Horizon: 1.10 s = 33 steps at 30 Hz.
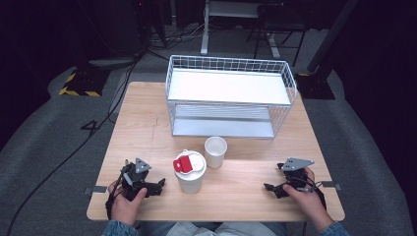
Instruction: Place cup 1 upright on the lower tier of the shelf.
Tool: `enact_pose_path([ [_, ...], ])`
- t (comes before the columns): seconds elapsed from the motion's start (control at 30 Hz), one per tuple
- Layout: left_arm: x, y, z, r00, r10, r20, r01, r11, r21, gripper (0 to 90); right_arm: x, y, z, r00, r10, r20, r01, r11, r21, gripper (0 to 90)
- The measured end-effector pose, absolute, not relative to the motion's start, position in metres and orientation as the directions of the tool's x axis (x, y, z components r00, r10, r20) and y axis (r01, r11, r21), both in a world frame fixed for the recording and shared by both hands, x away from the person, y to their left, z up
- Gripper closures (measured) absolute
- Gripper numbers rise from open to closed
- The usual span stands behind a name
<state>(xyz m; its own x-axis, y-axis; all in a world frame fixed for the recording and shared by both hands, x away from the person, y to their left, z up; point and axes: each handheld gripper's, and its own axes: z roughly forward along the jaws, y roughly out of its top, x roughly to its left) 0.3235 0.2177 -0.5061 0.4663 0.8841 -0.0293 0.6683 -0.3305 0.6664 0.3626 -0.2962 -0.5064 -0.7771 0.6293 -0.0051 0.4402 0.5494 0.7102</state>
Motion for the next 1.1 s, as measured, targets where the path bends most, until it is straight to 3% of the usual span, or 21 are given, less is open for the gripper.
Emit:
enact_pose_path([
  [0.73, 0.325, 0.219, -0.506, 0.457, 0.889, -0.031, 0.673, -0.323, 0.665, 0.1, 0.362, -0.297, -0.506, -0.766, 0.643, 0.003, 0.458, 0.542, 0.705, 0.0],
  [1.1, 0.325, 0.219, -0.506, 0.464, 0.885, -0.033, 0.671, -0.327, 0.665, 0.0, 0.365, -0.292, -0.486, -0.774, 0.633, 0.018, 0.443, 0.521, 0.730, 0.0],
])
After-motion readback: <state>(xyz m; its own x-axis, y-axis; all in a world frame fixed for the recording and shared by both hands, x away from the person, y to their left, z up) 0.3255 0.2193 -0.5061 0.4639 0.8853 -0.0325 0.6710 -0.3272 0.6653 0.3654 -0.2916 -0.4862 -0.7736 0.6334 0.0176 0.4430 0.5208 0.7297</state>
